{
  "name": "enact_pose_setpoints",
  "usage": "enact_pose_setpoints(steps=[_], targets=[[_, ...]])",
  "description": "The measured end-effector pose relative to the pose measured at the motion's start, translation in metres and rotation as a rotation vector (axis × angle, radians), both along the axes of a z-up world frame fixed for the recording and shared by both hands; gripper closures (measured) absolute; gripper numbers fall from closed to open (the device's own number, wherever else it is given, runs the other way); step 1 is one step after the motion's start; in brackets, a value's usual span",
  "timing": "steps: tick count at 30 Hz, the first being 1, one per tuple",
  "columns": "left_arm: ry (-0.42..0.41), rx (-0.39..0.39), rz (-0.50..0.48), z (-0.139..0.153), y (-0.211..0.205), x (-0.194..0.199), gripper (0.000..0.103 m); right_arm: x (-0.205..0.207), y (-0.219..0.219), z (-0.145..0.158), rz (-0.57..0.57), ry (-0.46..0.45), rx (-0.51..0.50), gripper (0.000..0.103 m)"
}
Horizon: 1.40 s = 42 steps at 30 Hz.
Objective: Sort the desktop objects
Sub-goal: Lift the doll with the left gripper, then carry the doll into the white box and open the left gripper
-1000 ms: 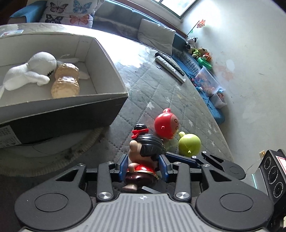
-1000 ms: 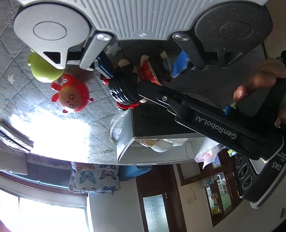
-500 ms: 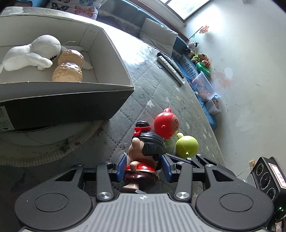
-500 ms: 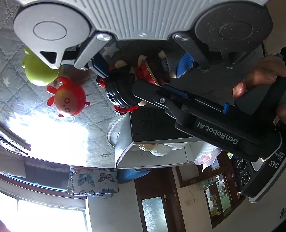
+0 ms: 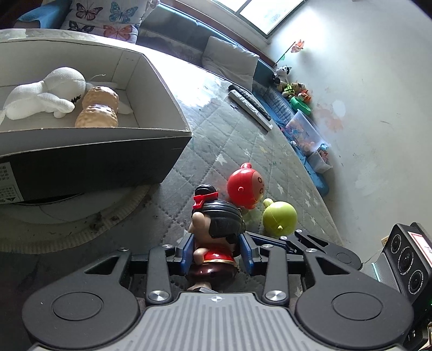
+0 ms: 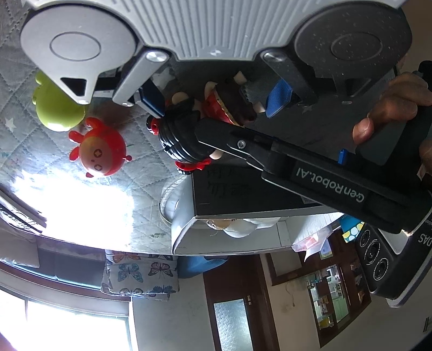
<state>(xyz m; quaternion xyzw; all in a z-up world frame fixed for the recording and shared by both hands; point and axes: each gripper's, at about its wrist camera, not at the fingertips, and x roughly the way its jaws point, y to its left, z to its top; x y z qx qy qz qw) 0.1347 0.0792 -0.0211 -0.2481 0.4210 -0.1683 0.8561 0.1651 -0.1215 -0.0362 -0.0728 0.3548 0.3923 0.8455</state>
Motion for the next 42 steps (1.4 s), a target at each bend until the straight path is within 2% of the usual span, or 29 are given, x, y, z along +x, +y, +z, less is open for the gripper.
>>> enact_pose_setpoints(steps=[10,14,28,30,34,42], targets=[[-0.008,-0.019,0.038,0.000,0.002,-0.017,0.064,-0.012,0.004,0.003,0.010,-0.012,-0.013,0.019],[-0.048,0.003,0.033,0.011,0.001,-0.028,0.066,-0.018,0.009,0.013,0.017,-0.058,-0.020,0.019],[0.025,-0.035,0.071,-0.006,0.013,-0.026,0.066,-0.017,0.018,0.003,0.030,-0.018,-0.029,0.021],[0.041,-0.047,0.071,-0.010,0.013,-0.024,0.061,-0.017,0.018,0.003,0.035,-0.022,-0.030,0.022],[0.043,-0.077,0.072,-0.015,0.014,-0.023,0.061,-0.015,0.018,-0.002,0.036,-0.013,-0.032,0.023],[-0.007,0.000,0.048,0.000,0.006,-0.035,0.062,-0.021,0.016,0.005,0.044,-0.024,-0.022,0.024]])
